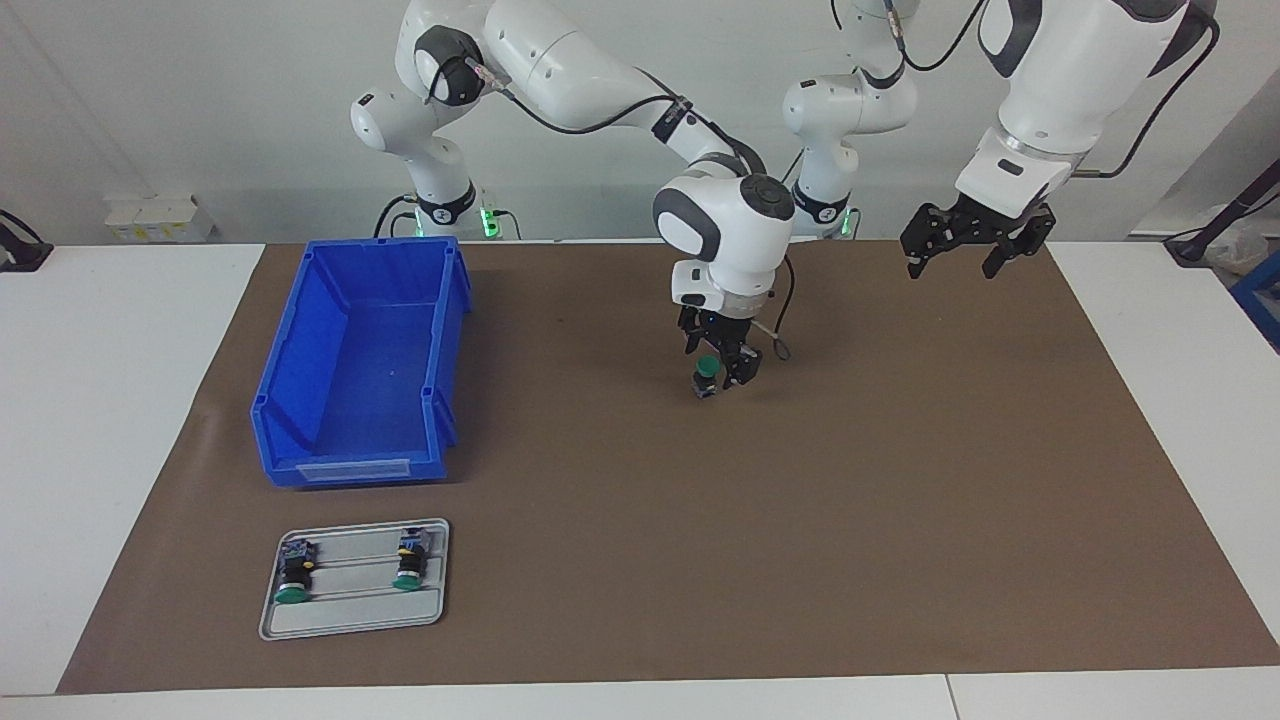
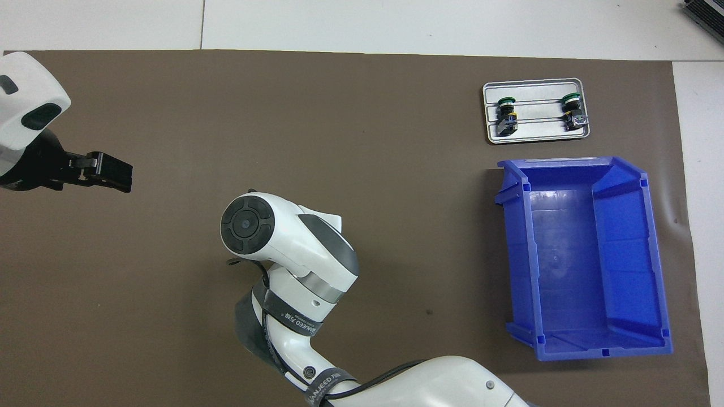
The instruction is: Place and press button with both arms
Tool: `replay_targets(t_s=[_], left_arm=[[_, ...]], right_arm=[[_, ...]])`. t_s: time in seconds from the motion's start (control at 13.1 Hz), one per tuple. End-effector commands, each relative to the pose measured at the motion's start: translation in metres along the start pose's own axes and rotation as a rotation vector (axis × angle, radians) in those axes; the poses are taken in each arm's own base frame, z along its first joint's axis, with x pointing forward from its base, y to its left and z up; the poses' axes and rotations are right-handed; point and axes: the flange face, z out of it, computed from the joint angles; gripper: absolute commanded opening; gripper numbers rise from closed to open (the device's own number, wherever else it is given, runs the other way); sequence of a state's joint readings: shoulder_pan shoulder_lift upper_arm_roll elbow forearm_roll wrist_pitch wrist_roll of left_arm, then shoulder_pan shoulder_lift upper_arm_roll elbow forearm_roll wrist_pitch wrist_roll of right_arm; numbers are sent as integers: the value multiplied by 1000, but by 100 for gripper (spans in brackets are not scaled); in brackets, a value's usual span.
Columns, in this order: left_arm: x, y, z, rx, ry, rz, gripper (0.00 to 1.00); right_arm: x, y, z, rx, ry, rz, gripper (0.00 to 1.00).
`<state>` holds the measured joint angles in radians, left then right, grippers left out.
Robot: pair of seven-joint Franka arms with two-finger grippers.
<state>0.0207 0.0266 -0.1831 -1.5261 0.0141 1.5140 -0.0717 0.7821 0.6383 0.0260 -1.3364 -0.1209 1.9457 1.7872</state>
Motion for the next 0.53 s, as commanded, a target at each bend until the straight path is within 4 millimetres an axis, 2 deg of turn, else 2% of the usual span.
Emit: replay_targets(t_s=[0.0,0.08,0.46], left_arm=[[-10,-3,-1,13,-4,-4,100],[-10,-3,-1,13,-4,-4,100],[-10,-3,-1,13,-4,-4,100]], right_arm=[[-1,1,6,5,-19,41,87],[-2,2,7,0,-19,41,84],[-4,8,16,-26,-37,62,81]])
